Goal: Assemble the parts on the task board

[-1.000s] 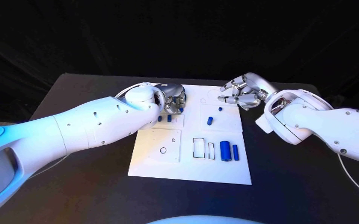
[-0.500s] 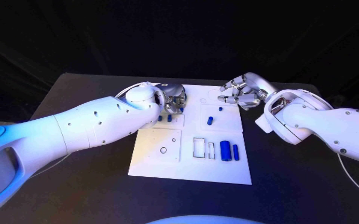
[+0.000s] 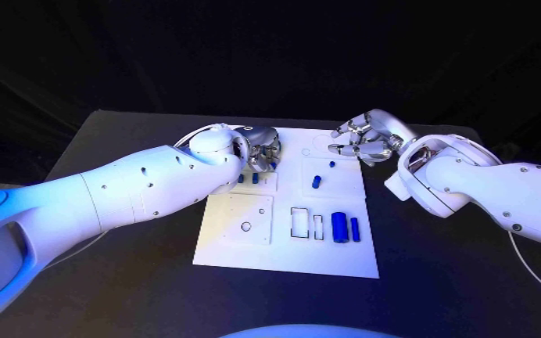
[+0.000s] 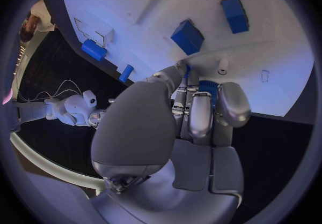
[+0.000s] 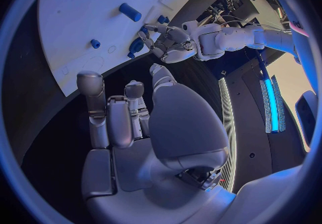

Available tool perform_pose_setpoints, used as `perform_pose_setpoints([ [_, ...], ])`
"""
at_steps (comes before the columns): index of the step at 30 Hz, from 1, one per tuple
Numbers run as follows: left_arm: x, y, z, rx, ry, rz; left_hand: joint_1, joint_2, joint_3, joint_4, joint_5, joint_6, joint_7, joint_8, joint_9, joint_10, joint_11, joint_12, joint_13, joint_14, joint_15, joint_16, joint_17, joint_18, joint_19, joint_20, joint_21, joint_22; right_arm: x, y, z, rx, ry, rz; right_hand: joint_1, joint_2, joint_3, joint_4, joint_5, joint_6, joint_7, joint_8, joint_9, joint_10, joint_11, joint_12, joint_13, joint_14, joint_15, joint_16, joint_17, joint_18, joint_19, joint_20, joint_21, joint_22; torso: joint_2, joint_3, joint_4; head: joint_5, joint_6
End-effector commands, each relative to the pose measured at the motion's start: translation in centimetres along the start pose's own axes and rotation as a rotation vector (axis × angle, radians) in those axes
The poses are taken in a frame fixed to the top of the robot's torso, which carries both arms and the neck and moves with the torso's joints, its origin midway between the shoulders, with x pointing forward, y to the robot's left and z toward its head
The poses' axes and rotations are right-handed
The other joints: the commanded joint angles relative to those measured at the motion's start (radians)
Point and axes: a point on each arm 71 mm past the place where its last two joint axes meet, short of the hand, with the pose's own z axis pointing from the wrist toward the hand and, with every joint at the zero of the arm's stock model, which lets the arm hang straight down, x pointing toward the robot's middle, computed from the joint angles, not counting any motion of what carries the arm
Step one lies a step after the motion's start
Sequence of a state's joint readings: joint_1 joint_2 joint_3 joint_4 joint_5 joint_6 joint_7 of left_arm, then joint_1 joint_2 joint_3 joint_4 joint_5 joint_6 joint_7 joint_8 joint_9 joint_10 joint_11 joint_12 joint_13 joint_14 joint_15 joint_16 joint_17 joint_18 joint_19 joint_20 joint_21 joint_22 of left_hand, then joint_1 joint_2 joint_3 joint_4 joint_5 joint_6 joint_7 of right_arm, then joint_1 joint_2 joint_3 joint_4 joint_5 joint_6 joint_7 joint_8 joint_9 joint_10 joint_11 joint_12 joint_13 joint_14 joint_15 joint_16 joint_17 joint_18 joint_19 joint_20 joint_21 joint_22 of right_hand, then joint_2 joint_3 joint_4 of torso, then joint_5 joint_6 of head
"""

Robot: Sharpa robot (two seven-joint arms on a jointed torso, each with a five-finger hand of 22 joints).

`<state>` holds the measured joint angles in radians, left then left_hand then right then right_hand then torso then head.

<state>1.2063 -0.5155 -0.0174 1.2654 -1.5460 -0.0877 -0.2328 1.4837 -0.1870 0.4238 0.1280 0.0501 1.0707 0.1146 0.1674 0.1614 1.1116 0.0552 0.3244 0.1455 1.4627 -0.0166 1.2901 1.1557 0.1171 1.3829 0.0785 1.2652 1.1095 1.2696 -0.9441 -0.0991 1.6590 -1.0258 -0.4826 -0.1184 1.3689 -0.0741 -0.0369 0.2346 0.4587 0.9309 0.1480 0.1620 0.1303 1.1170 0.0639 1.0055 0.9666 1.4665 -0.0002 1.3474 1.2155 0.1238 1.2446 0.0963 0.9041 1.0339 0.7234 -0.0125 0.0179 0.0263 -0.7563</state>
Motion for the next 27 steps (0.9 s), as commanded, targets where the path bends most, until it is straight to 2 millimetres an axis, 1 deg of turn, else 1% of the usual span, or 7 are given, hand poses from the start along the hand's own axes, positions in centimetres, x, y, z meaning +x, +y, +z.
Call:
perform_pose_setpoints([
  [1,0.6,-0.3,0.0,0.016,0.043,-0.007,0.0,0.013,0.012,-0.006,0.001,0.018,0.001,-0.004,-0.001,0.019,-0.001,-0.011,-0.004,0.007,-0.004,0.006,-0.001,-0.02,-0.008,-0.002,0.007,0.004,0.1,0.1,0.0,-0.009,0.013,-0.004,0.007,0.0,-0.001,0.007,0.005,0.001,0.002,0.007,-0.001,0.006,0.0,0.005,0.001,0.005,-0.01,-0.007,-0.001,0.017,-0.005,0.001,-0.002,-0.001,0.0,-0.0003,-0.0002,0.001,0.001],
  [10,0.5,0.1,0.1,0.004,0.026,-0.013,0.01,0.039,0.038,-0.041,0.001,0.06,-0.003,-0.004,0.0,0.067,-0.009,-0.036,-0.007,0.011,-0.011,0.019,0.005,-0.023,-0.005,-0.008,0.021,0.021,0.1,0.1,0.0,-0.009,0.012,-0.004,0.007,0.0,-0.001,0.008,0.006,0.002,0.001,0.008,0.0,0.008,0.0,0.007,0.002,0.006,-0.01,-0.007,-0.001,0.017,-0.004,0.001,-0.003,-0.001,0.0,0.0001,-0.0002,0.001,0.001],
  [19,0.1,0.4,-0.2,0.001,-0.012,-0.023,0.013,0.039,0.052,-0.064,0.001,0.063,0.002,-0.015,-0.004,0.077,-0.007,-0.059,-0.009,0.011,-0.01,0.02,0.001,-0.023,-0.007,-0.007,0.022,0.022,0.1,0.0,0.0,-0.008,0.01,-0.005,0.007,0.0,-0.001,0.009,0.006,0.003,0.001,0.008,0.0,0.009,0.0,0.007,0.002,0.005,-0.01,-0.009,-0.002,0.018,-0.005,0.0,-0.007,-0.004,-0.002,0.0001,0.0005,0.0,0.003],
  [24,-0.5,0.7,-0.8,0.0,-0.033,-0.045,0.005,0.033,0.053,-0.069,0.001,0.066,0.004,-0.018,-0.005,0.083,-0.005,-0.067,-0.01,0.01,-0.009,0.018,-0.006,-0.023,-0.008,-0.005,0.021,0.02,0.0,-0.1,-0.1,-0.006,0.006,-0.005,0.007,0.0,-0.001,0.009,0.006,0.003,0.001,0.008,0.0,0.009,0.0,0.007,0.002,0.005,-0.01,-0.009,-0.002,0.018,-0.005,0.0,-0.007,-0.004,-0.003,0.0011,0.0019,0.002,0.007],
  [27,-1.0,0.9,-1.2,-0.003,-0.046,-0.07,-0.003,0.031,0.052,-0.069,0.001,0.068,0.005,-0.021,-0.006,0.086,-0.004,-0.072,-0.01,0.01,-0.008,0.018,-0.007,-0.023,-0.009,-0.005,0.021,0.021,-0.1,-0.1,-0.1,-0.005,0.005,-0.005,0.007,0.0,-0.001,0.009,0.006,0.003,0.001,0.008,0.0,0.009,0.0,0.007,0.002,0.005,-0.01,-0.009,-0.002,0.018,-0.005,0.0,-0.007,-0.004,-0.003,0.0004,0.0031,0.004,0.009],
])
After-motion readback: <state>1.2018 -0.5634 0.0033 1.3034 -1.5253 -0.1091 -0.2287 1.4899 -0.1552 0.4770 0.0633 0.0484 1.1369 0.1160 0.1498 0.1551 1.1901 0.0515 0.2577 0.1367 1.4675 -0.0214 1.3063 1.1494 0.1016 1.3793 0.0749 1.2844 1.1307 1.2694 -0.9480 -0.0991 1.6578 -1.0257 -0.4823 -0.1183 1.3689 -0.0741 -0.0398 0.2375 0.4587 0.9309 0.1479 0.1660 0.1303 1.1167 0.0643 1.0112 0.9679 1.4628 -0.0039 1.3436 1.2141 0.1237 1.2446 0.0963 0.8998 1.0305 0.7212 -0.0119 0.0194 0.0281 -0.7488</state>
